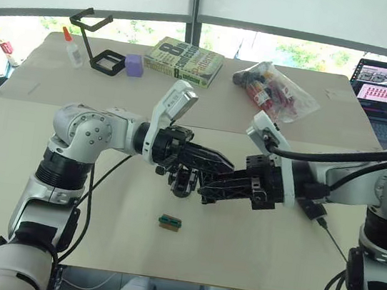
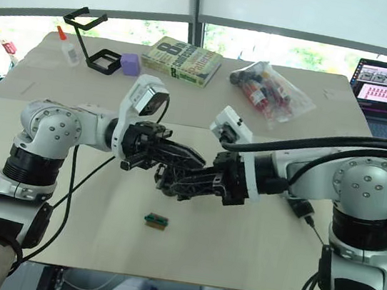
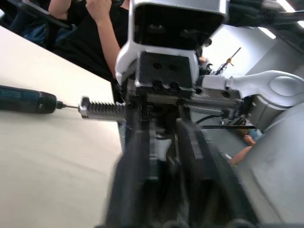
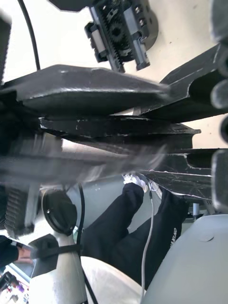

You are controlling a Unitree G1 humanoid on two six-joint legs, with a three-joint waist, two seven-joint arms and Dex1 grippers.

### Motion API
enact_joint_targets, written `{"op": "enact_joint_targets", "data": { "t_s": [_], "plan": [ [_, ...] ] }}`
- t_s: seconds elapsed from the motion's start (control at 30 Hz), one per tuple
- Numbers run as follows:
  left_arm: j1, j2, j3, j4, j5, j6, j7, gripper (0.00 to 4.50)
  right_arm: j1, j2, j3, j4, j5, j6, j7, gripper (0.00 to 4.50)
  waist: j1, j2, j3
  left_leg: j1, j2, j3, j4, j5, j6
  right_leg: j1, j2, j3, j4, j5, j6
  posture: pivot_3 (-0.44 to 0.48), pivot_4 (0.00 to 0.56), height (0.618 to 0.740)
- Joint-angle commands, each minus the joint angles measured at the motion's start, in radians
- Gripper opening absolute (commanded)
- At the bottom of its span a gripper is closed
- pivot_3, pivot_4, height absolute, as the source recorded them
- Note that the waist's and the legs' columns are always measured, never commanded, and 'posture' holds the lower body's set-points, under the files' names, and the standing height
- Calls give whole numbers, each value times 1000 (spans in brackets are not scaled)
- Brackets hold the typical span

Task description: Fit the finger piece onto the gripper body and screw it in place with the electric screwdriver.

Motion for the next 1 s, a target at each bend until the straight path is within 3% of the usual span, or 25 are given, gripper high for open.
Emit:
{"op": "enact_joint_targets", "data": {
  "t_s": [0.03, 0.1, 0.13, 0.17, 0.27, 0.33, 0.47, 0.63, 1.0],
  "plan": [
    [34, 77, 56, -13, 37, -82, -66, 2841, 72, -45, -42, -105, -51, -90, 75, 386, -1, 0, 0, 0, 0, 0, 0, 0, 0, 0, 0, 0, 0, 0, 0, 0, 150, 740],
    [69, 128, 56, -2, 114, -192, -105, 3792, 123, -71, -47, -148, -105, -138, 114, 385, -3, 0, 0, 0, 0, 0, 0, 0, 0, -1, 0, 0, 0, 0, 0, 0, 150, 740],
    [106, 163, 51, 17, 204, -332, -138, 4258, 164, -79, -54, -172, -149, -184, 142, 385, -4, 0, 0, 0, 0, 1, 0, 0, 0, 0, 0, 0, 0, 0, 0, 0, 150, 740],
    [132, 186, 48, 32, 266, -432, -163, 4500, 194, -85, -58, -190, -182, -221, 165, 385, -4, 0, 0, 0, 0, 1, 0, 0, 0, 0, 0, 0, -1, 0, 0, 0, 150, 740],
    [211, 202, 98, 146, 406, -773, -225, 4500, 321, -111, -40, -247, -390, -441, 296, 385, 3, 0, 0, 2, 0, 2, 0, 0, 0, 0, 0, 1, -3, 0, 0, 0, 150, 740],
    [288, 250, 46, 245, 570, -1061, -301, 4500, 398, -108, -29, -252, -495, -573, 380, 385, 6, 0, 0, 1, 0, 3, 0, 0, 0, 0, 0, 0, -5, 0, 0, 0, 150, 740],
    [325, 139, 62, 369, 581, -1114, -239, 4500, 516, -12, -28, -174, -637, -844, 518, 385, 23, 0, 0, 1, 0, 3, 1, -1, 1, 1, 0, 0, -5, 0, 1, 0, 150, 740],
    [337, 6, -17, 495, 706, -1280, -226, 4500, 569, -9, 51, -115, -839, -1071, 659, 385, 36, 0, 0, 0, -3, 3, 7, -3, 6, 4, -1, -1, -4, 3, 5, 0, 150, 740],
    [183, -164, -66, 767, 817, -1448, -216, 4500, 570, 25, 55, -119, -861, -1107, 691, 385, 21, -1, 0, 0, -4, 4, 8, -4, 7, 4, -2, -1, -3, 4, 6, 0, 150, 740]
  ]
}}
